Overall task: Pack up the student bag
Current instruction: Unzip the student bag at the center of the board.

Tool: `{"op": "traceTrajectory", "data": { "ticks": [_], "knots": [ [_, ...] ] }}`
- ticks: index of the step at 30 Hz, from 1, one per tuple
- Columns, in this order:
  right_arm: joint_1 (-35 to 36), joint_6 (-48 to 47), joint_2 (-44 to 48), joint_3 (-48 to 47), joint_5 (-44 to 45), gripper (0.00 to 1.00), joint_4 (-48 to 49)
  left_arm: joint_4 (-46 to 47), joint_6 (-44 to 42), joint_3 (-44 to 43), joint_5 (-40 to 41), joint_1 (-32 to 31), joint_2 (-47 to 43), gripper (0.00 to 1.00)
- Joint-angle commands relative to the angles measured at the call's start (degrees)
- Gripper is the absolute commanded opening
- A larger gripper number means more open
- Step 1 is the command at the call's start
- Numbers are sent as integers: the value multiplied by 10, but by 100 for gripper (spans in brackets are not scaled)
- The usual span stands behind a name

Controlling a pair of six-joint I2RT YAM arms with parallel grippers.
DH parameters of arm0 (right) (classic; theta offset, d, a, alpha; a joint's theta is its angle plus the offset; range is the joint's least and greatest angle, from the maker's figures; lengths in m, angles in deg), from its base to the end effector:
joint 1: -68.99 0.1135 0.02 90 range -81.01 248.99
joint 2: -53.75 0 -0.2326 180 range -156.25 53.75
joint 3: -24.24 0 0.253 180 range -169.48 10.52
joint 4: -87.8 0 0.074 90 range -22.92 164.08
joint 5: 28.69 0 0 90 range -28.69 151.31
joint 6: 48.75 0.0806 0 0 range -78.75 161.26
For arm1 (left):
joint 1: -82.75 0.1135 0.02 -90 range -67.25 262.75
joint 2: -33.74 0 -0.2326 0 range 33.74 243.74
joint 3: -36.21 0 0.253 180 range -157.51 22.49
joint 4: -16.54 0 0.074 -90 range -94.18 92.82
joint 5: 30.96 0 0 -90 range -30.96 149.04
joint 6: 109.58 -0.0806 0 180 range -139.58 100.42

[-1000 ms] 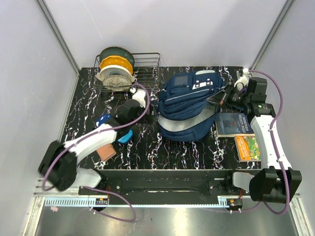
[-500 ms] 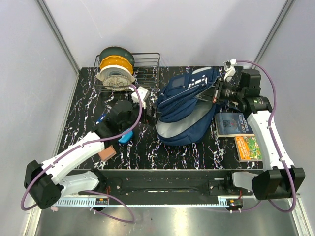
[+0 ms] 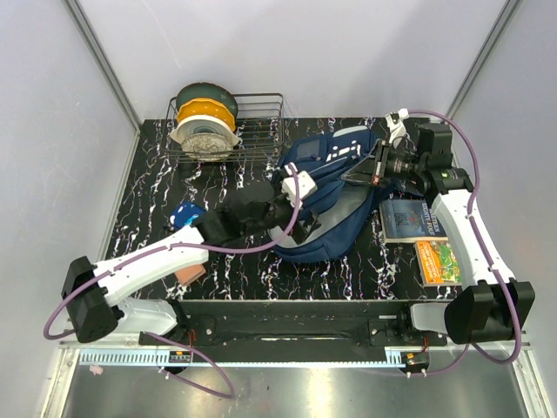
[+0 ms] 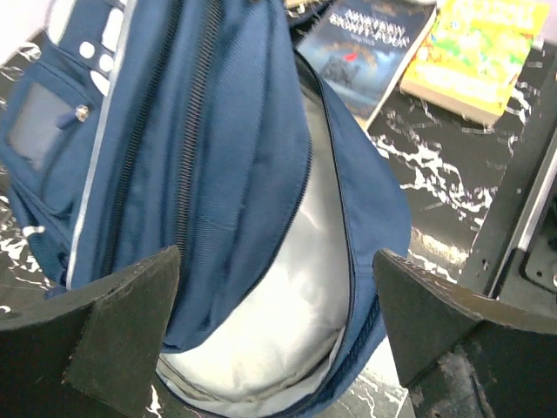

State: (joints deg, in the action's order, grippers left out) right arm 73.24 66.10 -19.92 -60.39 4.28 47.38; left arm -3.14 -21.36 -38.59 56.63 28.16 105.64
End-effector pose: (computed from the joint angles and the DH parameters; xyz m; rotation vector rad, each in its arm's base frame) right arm 0.2998 0.0901 0.3269 -0.2650 2.0703 1.3380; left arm 0.1991 -0.2859 0.3028 0.9327 1.6770 -0.6701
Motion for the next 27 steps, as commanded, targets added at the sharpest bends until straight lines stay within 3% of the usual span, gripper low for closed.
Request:
{"op": "traceTrajectory", "data": {
  "ticks": [1,10,13,14,17,19,27],
  "knots": [
    [8,-7,7,-10,-25,0,41,-3,-25,-21,6,-10,26,96],
    [15,-30,13,-5,-26,0,10,44,-45,-39,95,-14,82,88],
    [16,-41,16,-5,-15,0,-5,33,-50,-61,120,-13,108,64],
    [16,-44,15,-5,-8,0,-9,32,-50,-67,125,-13,113,41],
    [16,-68,3,-10,44,0,-48,21,-42,-72,138,-15,125,0],
    [17,-74,-9,-12,100,0,-73,11,-40,-71,141,-17,121,0],
    [30,-98,-60,-15,187,0,-112,-12,-12,-55,95,-50,43,0]
  ]
}}
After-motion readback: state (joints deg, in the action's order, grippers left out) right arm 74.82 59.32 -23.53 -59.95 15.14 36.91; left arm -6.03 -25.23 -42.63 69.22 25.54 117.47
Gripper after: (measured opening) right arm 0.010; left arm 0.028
